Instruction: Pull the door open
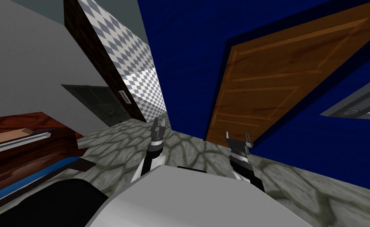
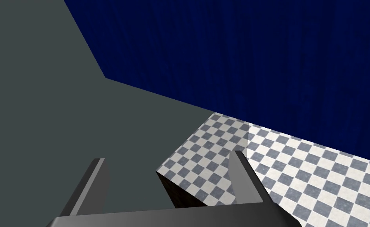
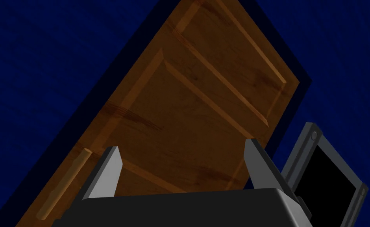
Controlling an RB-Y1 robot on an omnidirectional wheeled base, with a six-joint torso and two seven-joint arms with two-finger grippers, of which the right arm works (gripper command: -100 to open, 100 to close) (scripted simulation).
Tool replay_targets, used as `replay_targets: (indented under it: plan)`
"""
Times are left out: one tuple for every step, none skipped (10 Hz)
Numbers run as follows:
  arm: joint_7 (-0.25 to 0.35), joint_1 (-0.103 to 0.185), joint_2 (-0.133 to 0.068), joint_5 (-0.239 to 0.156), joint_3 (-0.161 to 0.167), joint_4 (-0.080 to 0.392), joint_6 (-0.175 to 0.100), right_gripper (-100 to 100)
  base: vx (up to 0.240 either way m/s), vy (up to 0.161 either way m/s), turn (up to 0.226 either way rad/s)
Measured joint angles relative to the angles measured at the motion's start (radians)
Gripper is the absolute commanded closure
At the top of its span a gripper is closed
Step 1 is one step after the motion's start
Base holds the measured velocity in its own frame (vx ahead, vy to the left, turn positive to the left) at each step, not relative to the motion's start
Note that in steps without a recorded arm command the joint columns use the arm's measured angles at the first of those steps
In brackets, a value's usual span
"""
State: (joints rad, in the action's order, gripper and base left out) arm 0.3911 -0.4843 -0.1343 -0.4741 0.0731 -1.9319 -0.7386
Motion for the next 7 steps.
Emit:
replay_targets:
  plan:
    - [0.017, 0.002, -0.008, -0.025, 0.007, 0.02, -0.009, -100, 0.085, -0.066, 0.167]
    - [0.038, 0.002, -0.02, -0.05, 0.013, 0.042, -0.022, -100, 0.088, -0.054, 0.118]
    - [0.057, 0.006, -0.026, -0.072, 0.024, 0.069, -0.037, -100, 0.097, -0.055, 0.148]
    - [0.074, 0.012, -0.035, -0.099, 0.028, 0.089, -0.045, -100, 0.09, -0.051, 0.203]
    - [0.09, 0.013, -0.04, -0.122, 0.038, 0.109, -0.054, -100, 0.082, -0.05, 0.19]
    - [0.108, 0.015, -0.048, -0.146, 0.048, 0.133, -0.068, -100, 0.081, -0.046, 0.139]
    - [0.129, 0.013, -0.059, -0.171, 0.055, 0.154, -0.083, -100, 0.088, -0.046, 0.169]
